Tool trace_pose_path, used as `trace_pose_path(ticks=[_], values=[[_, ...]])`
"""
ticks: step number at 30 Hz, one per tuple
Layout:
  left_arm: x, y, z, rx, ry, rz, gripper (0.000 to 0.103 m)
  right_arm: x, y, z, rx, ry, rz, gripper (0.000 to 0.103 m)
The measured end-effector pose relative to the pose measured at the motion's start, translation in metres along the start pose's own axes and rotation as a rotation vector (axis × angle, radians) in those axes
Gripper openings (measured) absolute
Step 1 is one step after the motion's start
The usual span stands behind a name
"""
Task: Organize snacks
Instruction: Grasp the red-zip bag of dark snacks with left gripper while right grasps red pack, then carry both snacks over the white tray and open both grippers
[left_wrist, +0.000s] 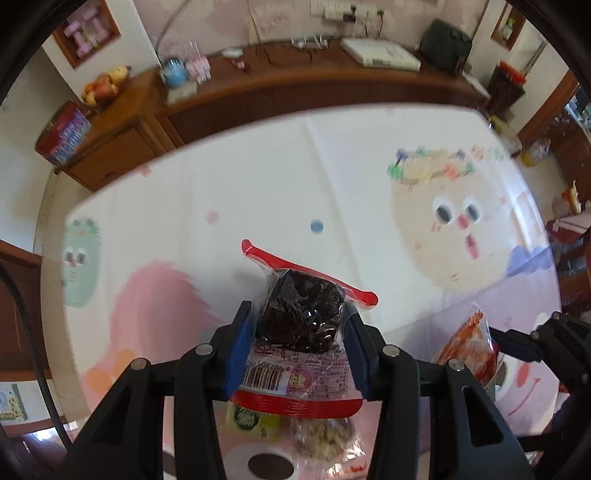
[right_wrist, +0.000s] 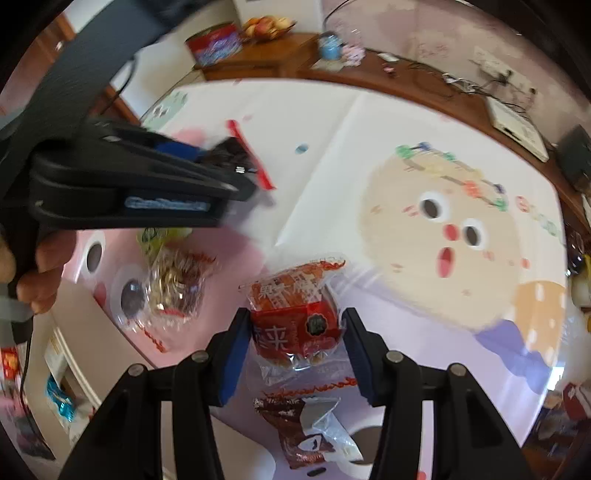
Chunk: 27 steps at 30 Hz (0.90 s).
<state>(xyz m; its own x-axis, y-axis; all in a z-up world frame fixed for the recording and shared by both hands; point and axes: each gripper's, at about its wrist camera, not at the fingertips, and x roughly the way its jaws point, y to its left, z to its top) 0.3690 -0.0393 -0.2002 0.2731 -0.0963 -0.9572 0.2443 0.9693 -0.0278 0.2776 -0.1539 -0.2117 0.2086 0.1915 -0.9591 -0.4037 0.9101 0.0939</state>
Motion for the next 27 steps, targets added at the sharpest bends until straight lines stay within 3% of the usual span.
trace_pose_path(ticks=[7,16,21,27], values=[[-0.100,0.004,-0.029,0.053,-0.119,0.052,0.045,-0.068,0.002,-0.008,0.097,-0.124,-0.006,0.050],[-0.207,0.016,-0.116,0.017,-0.211,0.071,0.045,-0.151,0.048,-0.037,0.129,-0.244,0.005,0.051],[-0.243,0.015,-0.166,0.006,-0.258,0.085,0.046,-0.180,0.081,-0.064,0.133,-0.260,0.002,0.051],[-0.259,0.015,-0.216,0.003,-0.272,0.105,0.046,-0.197,0.114,-0.100,0.154,-0.251,0.006,0.051]])
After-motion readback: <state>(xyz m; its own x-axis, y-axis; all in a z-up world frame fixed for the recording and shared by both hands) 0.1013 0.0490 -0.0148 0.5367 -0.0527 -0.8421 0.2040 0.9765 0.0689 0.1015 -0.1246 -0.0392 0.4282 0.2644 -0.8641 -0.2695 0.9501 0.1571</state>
